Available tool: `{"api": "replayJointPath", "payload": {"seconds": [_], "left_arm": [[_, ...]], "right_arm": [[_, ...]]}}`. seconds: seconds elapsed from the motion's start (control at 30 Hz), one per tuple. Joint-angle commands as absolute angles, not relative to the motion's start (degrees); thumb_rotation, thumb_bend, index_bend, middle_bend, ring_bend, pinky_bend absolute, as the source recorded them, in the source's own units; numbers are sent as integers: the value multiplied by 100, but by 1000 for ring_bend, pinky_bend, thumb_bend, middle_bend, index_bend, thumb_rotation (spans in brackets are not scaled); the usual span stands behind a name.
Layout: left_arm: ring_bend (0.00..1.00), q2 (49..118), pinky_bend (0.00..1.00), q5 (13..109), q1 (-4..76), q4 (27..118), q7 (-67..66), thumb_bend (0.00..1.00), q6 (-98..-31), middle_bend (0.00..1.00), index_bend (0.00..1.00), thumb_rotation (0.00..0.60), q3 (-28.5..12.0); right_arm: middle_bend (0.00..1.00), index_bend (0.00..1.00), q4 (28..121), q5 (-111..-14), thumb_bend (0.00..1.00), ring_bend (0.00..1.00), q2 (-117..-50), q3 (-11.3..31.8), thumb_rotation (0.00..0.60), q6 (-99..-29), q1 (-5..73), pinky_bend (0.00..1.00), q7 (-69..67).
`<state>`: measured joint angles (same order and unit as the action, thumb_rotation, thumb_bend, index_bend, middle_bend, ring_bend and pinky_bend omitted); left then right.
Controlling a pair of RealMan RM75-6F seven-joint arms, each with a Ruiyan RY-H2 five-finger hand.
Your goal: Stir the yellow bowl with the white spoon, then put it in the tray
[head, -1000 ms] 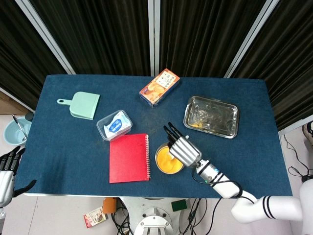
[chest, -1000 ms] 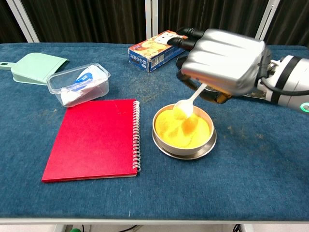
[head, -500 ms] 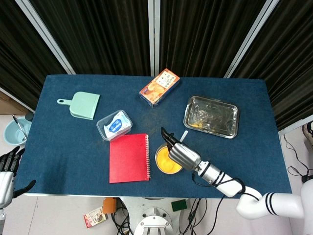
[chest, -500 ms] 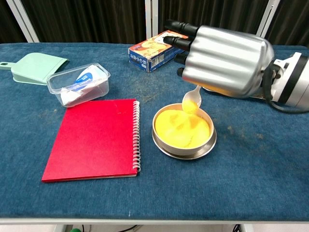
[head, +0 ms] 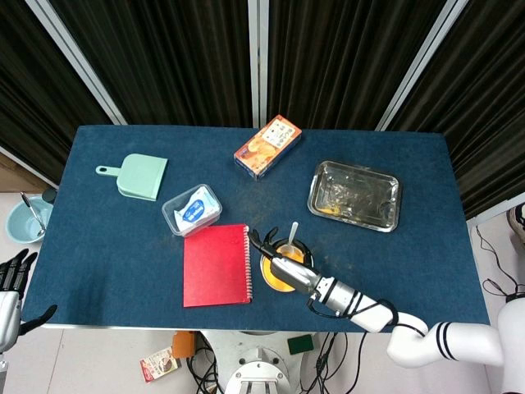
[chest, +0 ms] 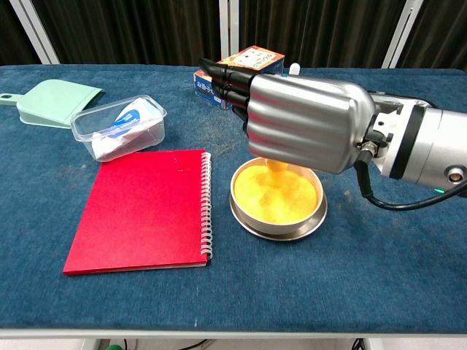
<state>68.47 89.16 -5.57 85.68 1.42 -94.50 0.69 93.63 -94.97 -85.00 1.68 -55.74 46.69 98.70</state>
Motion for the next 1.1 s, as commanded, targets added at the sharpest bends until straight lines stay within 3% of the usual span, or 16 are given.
{"api": "replayJointPath", "payload": {"seconds": [0.03,0.4,0.63,1.1], "left_arm": [[80,6855,120,8903,-551,8563,129,116,-9432,52,71,600,62],[80,6884,120,8894,-589,8538,175,115,-9482,52,71,600,51],[80,6895,121,8901,-593,8527,193,115,-9480,52,71,600,50],[80,6921,120,8871,-604,8481,237,115,-9457,52,70,600,43]], "right_arm": [[374,746,9572,-9379,488,115,-8358,275,600,-5343,4710,0,10249],[379,754,9963,-9262,477,116,-8539,305,600,-5566,4443,0,11250],[394,759,10177,-8648,477,123,-8710,370,600,-5744,4167,0,12133],[444,766,10265,-8468,477,204,-8812,309,600,-5662,4320,0,12034]]}}
